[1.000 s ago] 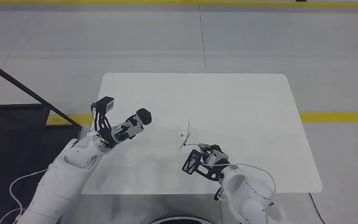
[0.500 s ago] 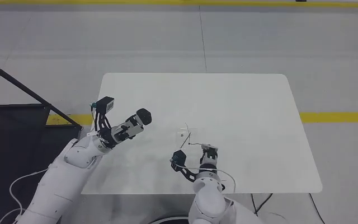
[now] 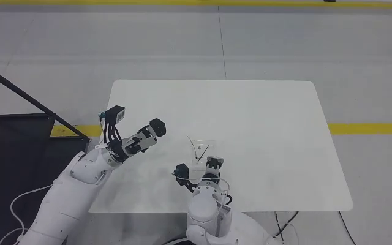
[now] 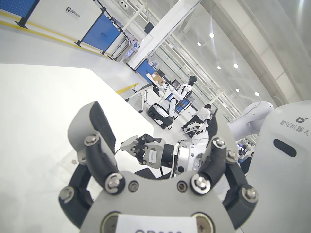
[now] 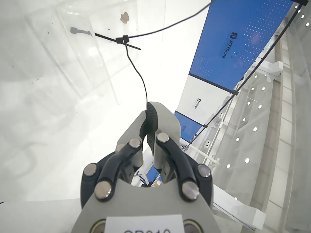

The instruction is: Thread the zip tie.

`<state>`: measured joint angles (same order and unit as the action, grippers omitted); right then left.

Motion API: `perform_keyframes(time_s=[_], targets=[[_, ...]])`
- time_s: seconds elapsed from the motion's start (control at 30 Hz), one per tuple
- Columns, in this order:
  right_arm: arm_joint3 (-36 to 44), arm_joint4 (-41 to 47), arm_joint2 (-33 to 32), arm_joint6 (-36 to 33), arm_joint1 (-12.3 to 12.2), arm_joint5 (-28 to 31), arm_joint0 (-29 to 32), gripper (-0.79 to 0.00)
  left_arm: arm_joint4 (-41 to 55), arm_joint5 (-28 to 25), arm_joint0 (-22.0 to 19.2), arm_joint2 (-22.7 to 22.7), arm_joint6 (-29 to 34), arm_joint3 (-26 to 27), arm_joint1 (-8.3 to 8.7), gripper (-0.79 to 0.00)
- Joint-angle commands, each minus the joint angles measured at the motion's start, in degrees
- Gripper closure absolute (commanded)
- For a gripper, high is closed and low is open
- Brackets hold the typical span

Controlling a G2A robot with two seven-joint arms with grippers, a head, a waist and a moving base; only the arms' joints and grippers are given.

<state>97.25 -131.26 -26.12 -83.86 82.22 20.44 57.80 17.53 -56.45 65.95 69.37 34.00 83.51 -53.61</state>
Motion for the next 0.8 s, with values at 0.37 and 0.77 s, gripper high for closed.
perform_keyframes(time_s=[0.37, 0.77], targets=[[-2.3, -2.5, -2.3, 0.7, 2.7, 0.7, 1.8, -0.065, 0.0, 0.0, 0.0, 0.0, 0.0, 0.0, 0.0, -0.785], [-0.1, -8.3, -6.3, 3.5, 3.8, 3.5, 6.6, -0.135, 0.0, 0.0, 0.0, 0.0, 0.0, 0.0, 0.0, -0.785]])
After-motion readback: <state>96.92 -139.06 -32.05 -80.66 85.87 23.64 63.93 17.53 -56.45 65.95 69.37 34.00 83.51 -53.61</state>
